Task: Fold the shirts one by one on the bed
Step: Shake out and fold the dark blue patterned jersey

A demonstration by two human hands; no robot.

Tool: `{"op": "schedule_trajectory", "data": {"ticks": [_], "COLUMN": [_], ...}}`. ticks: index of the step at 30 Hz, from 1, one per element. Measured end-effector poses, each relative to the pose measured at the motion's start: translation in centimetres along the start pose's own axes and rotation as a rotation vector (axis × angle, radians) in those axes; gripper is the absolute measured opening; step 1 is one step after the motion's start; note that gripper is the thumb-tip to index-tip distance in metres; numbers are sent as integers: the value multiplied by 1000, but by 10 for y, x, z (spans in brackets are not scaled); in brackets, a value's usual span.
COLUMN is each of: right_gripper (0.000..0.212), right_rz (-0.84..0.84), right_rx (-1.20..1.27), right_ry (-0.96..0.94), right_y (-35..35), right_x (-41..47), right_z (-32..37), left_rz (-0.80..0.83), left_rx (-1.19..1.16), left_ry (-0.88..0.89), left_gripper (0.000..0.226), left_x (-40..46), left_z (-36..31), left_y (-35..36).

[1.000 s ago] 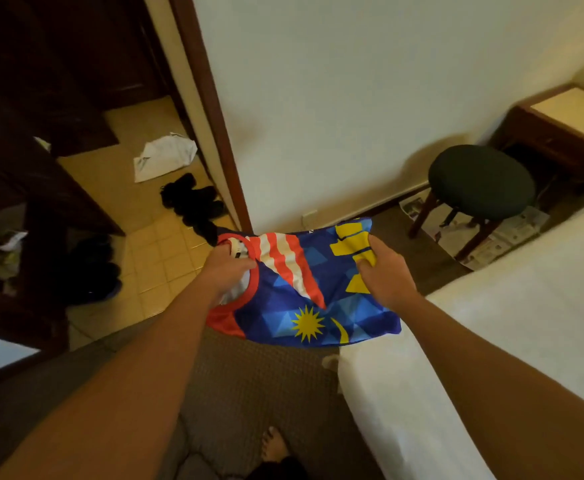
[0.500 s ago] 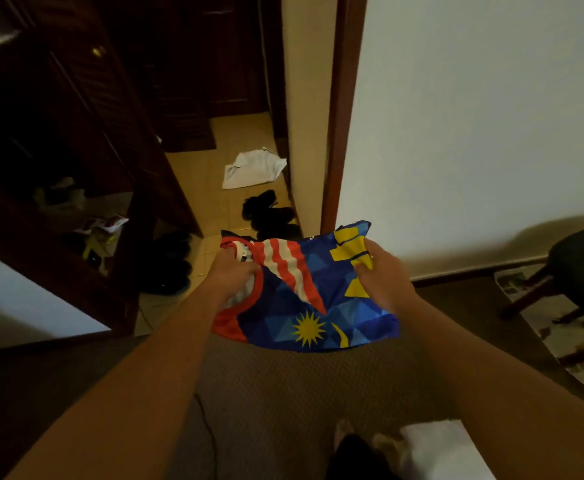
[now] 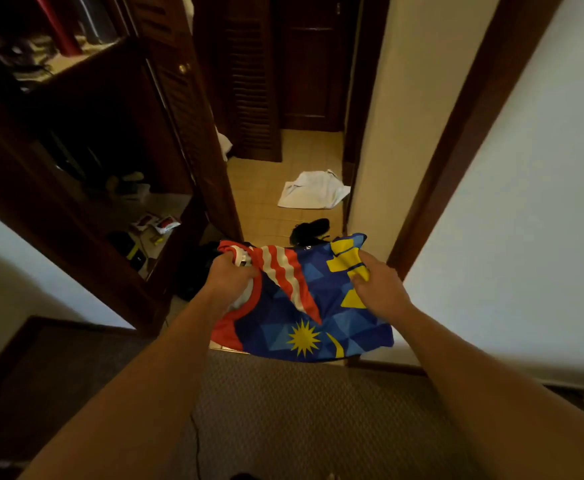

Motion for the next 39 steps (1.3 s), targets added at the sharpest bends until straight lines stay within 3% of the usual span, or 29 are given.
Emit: {"op": "schedule_trajectory", "data": {"ticks": [6, 11, 14, 19, 25, 32, 39], "right_gripper": [55, 56, 54, 53, 54, 50, 50], "right_rz": [36, 38, 16, -51, -96, -135, -92], "right_rx": [11, 30, 20, 26, 30, 59, 43], "right_ry": [-31, -1, 33, 66, 116, 110, 93], "right_y": [28, 56, 67, 76, 72, 45, 5], "right_x": [99, 175, 220, 298, 382, 490, 616], "right_z": [6, 4, 3, 11, 1, -37, -75], "left_rz": [-26, -18, -6, 10, 26, 76, 13], "left_rx": [-113, -197, -238, -88, 77, 87, 48], "left_ry": [-62, -139, -177, -111, -44, 7, -10], "left_gripper": [25, 53, 46, 15, 42, 41, 45], "left_x": [66, 155, 205, 279, 361, 450, 531], "left_z": [-44, -77, -102, -167, -233, -313, -387], "left_y": [-21, -29, -36, -48, -41, -1, 39]}}
Point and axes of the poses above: each hand's wrist, its own x-axis towards the middle knuckle, its own y-axis out of the palm, z = x × y, the point moved 1 cm from there along x, towards the middle knuckle, and after that the axes turned 13 degrees about -y, right-handed, at the moved point
